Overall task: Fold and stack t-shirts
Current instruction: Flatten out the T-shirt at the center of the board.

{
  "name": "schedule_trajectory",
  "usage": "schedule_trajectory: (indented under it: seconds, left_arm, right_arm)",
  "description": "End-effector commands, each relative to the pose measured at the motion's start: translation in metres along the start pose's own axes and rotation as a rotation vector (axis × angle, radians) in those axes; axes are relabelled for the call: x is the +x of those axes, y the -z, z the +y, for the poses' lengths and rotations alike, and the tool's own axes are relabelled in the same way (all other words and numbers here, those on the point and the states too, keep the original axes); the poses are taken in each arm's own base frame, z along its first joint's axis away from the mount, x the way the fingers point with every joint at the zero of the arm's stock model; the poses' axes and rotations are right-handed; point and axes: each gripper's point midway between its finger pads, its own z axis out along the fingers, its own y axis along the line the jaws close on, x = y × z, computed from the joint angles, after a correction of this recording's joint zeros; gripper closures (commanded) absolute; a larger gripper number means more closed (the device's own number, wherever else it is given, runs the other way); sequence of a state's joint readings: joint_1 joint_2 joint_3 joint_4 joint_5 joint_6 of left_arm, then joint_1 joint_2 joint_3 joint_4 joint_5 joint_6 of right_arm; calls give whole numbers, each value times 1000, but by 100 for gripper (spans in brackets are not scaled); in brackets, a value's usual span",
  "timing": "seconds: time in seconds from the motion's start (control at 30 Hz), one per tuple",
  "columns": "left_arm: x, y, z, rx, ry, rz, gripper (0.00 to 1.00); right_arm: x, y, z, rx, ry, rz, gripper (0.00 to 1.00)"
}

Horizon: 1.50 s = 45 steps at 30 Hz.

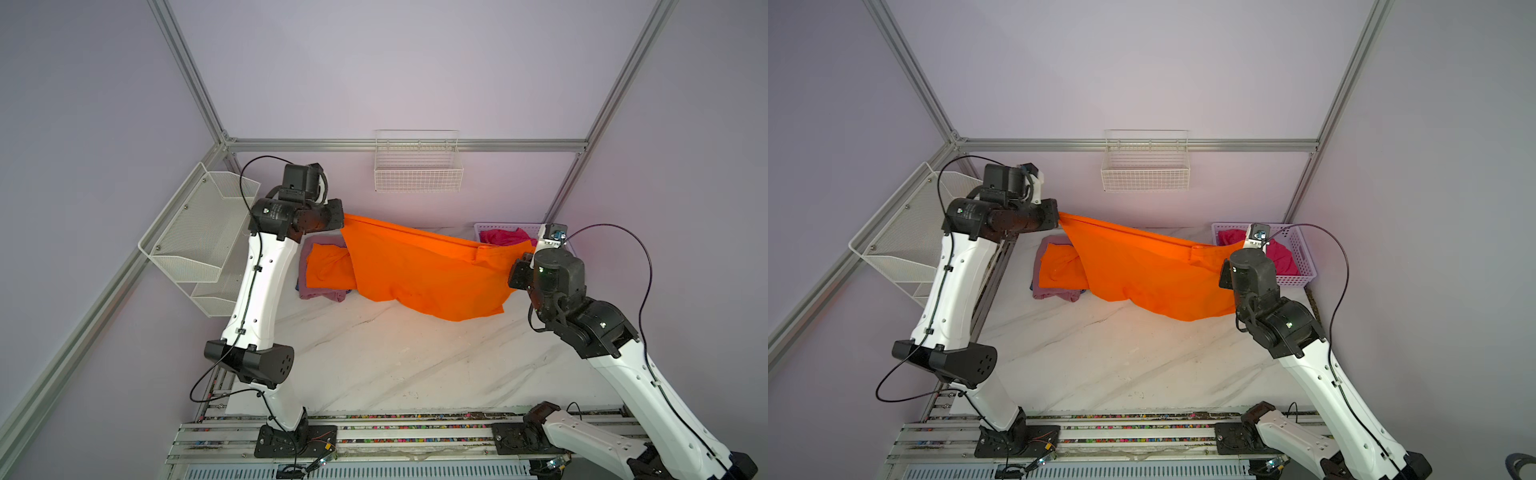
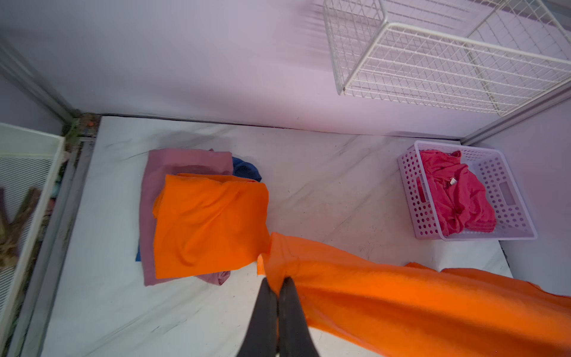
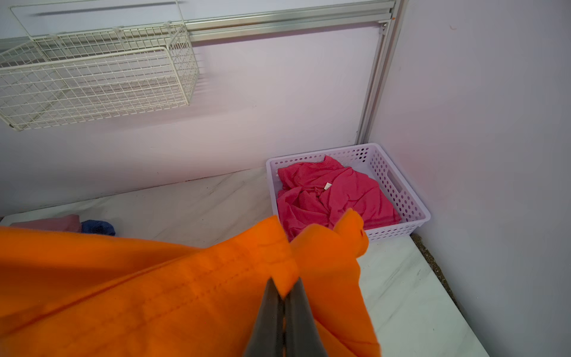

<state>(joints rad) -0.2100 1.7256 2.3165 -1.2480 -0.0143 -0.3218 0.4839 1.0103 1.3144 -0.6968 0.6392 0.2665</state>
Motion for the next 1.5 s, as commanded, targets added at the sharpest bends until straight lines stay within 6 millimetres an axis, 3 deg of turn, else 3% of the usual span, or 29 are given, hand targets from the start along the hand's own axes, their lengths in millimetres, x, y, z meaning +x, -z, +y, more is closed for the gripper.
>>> schedule_trajectory:
  seconds: [0.0,0.2,0.33,0.63,1.07,1.13,1.23,1.37,1.47]
  left_arm:
    - [-2,34,17,-80,4,-41,100]
    - [-8,74,11,-30,57,-117,100]
    - [-14,84,5,6,58,-139,100]
    - [-23,89,-2,36,70,-169,100]
    - [-20,63,-4,32,62,-124,100]
    - [-14,61,-8,53,58,-103,100]
    - [4,64,-18,81,38,-78,100]
    - [29,69,-2,18,79,-67,100]
    - [36,88,1,14,138,-51,100]
  right_arm:
    - [-20,-3,-6,57,-5,-68,100]
    - [-31,-10,0,59,17,-89,100]
    - [-40,-17,7,31,6,-103,100]
    - [-59,-28,9,9,-23,-117,100]
    - [-86,-33,15,-42,-43,-141,100]
    - [-82,-30,19,-77,-56,-114,100]
    - [-58,-21,22,-142,-86,-47,100]
    - [-14,-6,7,-140,-116,49,100]
    - [-16,22,-4,-159,-144,72,100]
